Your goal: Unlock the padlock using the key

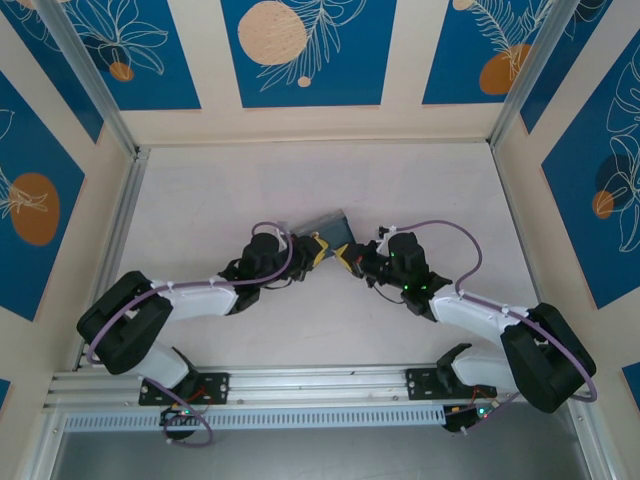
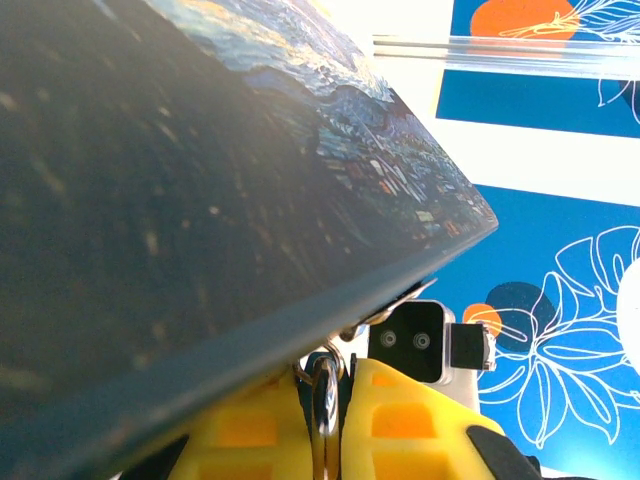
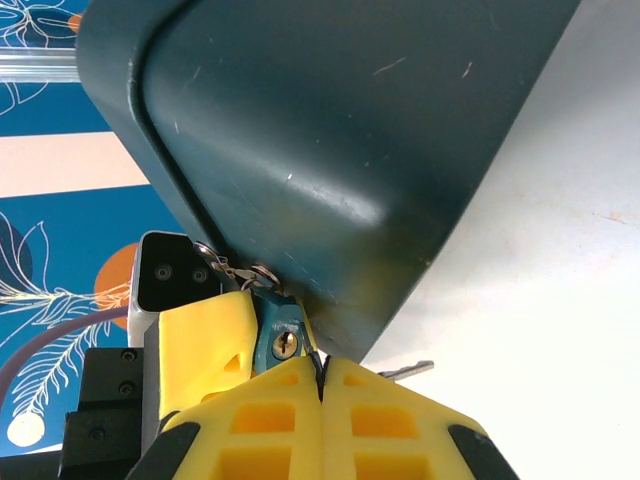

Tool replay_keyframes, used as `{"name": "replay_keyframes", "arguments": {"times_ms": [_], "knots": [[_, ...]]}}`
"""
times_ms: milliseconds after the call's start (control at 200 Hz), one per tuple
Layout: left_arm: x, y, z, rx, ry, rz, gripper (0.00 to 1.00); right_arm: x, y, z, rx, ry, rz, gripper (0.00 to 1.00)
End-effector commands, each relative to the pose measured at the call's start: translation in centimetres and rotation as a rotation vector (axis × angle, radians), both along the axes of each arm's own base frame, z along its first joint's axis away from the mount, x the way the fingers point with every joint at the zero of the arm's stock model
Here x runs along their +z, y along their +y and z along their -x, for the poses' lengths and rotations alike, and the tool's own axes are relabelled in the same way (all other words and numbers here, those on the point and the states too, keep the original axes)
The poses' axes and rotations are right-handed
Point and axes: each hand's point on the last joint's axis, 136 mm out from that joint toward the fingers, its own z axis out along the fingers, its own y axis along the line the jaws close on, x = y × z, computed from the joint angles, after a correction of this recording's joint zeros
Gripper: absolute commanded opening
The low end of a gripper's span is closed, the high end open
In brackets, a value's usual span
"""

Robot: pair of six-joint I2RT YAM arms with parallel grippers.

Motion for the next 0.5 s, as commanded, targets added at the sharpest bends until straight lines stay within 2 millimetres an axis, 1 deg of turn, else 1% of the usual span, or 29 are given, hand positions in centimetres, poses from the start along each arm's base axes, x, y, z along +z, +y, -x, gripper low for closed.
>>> {"name": "replay_keyframes", "arguments": {"times_ms": [0, 495], "knots": [[2.99, -0.27, -0.25, -0.011, -0.08, 0.051, 0.0, 2.57, 1.0, -0.6, 0.016, -0.067, -0.04, 0.0], [2.73, -0.18, -0.08, -0.012, -0.077, 0.046, 0.0, 3.41, 1.13, -0.67, 0.021, -0.083, -0.049, 0.0]]}}
